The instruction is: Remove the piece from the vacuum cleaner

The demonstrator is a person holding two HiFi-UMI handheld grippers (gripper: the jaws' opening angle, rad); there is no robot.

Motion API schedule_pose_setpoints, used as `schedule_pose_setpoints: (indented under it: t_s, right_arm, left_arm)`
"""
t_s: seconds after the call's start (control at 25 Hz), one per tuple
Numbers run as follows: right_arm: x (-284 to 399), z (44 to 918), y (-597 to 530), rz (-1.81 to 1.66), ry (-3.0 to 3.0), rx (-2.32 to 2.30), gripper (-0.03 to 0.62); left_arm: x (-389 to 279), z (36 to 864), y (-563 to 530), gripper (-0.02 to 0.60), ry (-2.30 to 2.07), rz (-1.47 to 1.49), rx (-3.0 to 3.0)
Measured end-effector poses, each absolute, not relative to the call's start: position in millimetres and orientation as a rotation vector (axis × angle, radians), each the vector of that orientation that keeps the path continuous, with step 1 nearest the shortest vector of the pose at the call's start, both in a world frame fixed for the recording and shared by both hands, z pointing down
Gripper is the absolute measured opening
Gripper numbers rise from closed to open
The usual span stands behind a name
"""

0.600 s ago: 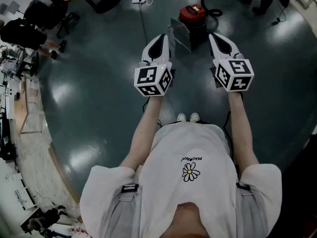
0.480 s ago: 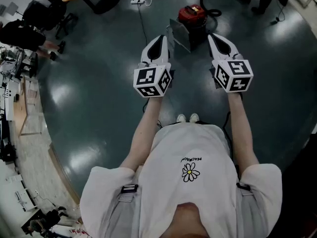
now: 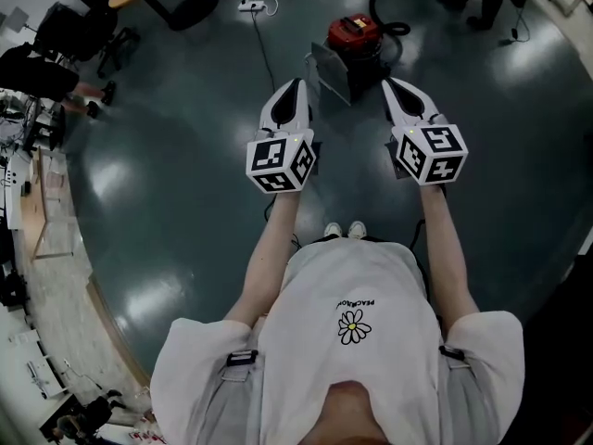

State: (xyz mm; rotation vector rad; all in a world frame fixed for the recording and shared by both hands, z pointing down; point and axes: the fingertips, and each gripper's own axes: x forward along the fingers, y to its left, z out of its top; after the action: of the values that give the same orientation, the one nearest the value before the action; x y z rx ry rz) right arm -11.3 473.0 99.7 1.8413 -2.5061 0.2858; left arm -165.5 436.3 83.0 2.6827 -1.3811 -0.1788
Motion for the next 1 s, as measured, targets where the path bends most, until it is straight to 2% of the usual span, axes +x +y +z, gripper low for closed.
schedule_pose_setpoints:
  t_s: [0.48, 1.0]
  right_arm:
    - [8.6, 146.7, 421.3, 0.389, -2.525, 1.744, 0.021]
    - [32.2, 180.7, 211.0, 0.47, -2.414, 1.667, 0.021]
  left_arm:
    - [-142.7, 131.9, 389.5, 0.0, -1.376, -0.147, 2.604]
    - [-126.0, 172.3, 176.6, 0.0, -1.366, -0.088, 2.484]
